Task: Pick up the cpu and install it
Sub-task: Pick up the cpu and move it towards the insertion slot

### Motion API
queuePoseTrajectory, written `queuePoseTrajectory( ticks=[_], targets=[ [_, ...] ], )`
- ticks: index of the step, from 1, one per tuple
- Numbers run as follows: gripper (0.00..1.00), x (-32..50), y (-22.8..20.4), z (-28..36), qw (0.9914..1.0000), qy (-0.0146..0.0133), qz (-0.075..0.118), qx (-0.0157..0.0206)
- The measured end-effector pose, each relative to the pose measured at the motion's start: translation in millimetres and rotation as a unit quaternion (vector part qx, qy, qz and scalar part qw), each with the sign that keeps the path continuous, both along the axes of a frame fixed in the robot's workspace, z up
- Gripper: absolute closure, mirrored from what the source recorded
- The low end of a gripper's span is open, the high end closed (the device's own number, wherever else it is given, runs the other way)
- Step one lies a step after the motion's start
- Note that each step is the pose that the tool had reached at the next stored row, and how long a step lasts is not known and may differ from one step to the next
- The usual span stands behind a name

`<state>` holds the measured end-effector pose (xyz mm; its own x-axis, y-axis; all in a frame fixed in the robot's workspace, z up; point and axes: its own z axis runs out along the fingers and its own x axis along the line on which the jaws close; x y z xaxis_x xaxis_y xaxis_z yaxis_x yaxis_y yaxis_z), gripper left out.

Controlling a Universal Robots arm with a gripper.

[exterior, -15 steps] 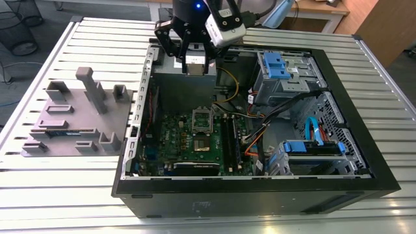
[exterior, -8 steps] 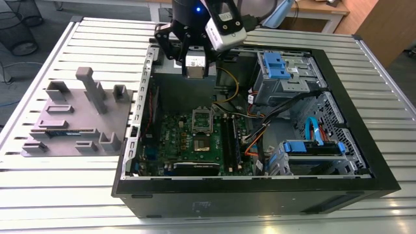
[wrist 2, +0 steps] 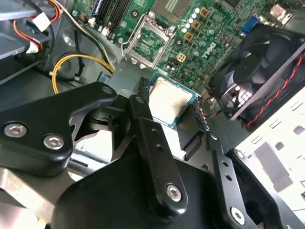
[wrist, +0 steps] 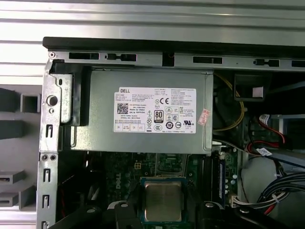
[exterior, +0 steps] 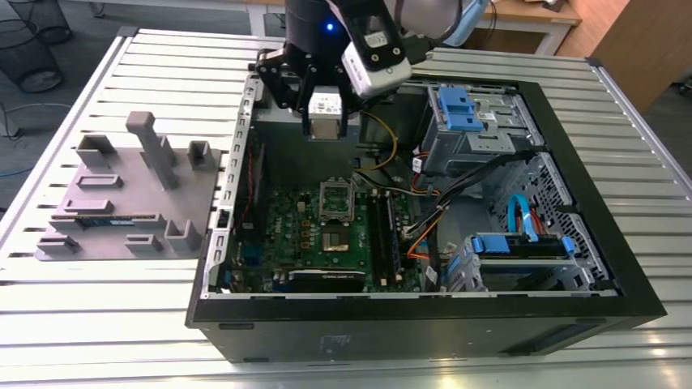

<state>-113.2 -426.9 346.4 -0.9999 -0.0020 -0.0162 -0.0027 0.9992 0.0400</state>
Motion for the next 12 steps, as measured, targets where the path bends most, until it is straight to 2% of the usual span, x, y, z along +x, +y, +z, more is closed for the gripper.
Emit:
queuePoseTrajectory(
  ticks=[7,12],
  targets=[
    [0.53,0.0,-8.4,-6.0,1.0,0.0,0.0,0.0],
    [0.53,0.1,-11.2,-13.6,1.0,0.0,0.0,0.0]
  ],
)
